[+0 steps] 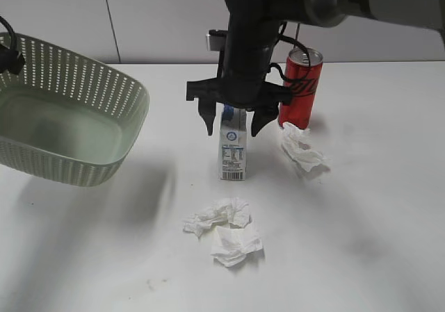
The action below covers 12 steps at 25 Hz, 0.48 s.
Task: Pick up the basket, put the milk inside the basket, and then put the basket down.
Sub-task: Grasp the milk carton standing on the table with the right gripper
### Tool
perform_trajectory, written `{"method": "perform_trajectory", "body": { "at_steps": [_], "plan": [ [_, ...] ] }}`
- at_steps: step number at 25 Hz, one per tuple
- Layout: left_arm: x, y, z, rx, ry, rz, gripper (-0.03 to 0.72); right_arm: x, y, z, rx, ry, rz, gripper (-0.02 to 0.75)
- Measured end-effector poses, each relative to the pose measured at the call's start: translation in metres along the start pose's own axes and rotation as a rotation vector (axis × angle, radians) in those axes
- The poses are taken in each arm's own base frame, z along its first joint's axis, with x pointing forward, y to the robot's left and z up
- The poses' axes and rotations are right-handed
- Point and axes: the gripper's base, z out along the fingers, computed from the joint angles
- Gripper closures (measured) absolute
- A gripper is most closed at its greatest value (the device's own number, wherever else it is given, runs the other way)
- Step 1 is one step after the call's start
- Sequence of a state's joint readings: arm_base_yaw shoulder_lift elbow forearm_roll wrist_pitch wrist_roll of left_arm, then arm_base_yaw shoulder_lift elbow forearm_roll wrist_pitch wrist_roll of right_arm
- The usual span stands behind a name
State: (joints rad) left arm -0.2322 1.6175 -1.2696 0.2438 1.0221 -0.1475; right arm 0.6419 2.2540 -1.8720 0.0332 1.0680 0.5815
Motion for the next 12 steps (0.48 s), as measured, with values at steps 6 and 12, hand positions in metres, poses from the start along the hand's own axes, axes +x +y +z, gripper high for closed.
{"method": "perform_trajectory", "body": {
  "at_steps": [6,12],
  "plan": [
    [0.0,0.0,0.0,0.0,-0.001,0.0,0.688,0.002,-0.002,0.025,0.028,0.041,0.011,0.153],
    [0.0,0.0,0.0,0.001,-0.005,0.0,0.688,0.002,-0.002,0.027,0.029,0.042,0.013,0.325]
  ]
}}
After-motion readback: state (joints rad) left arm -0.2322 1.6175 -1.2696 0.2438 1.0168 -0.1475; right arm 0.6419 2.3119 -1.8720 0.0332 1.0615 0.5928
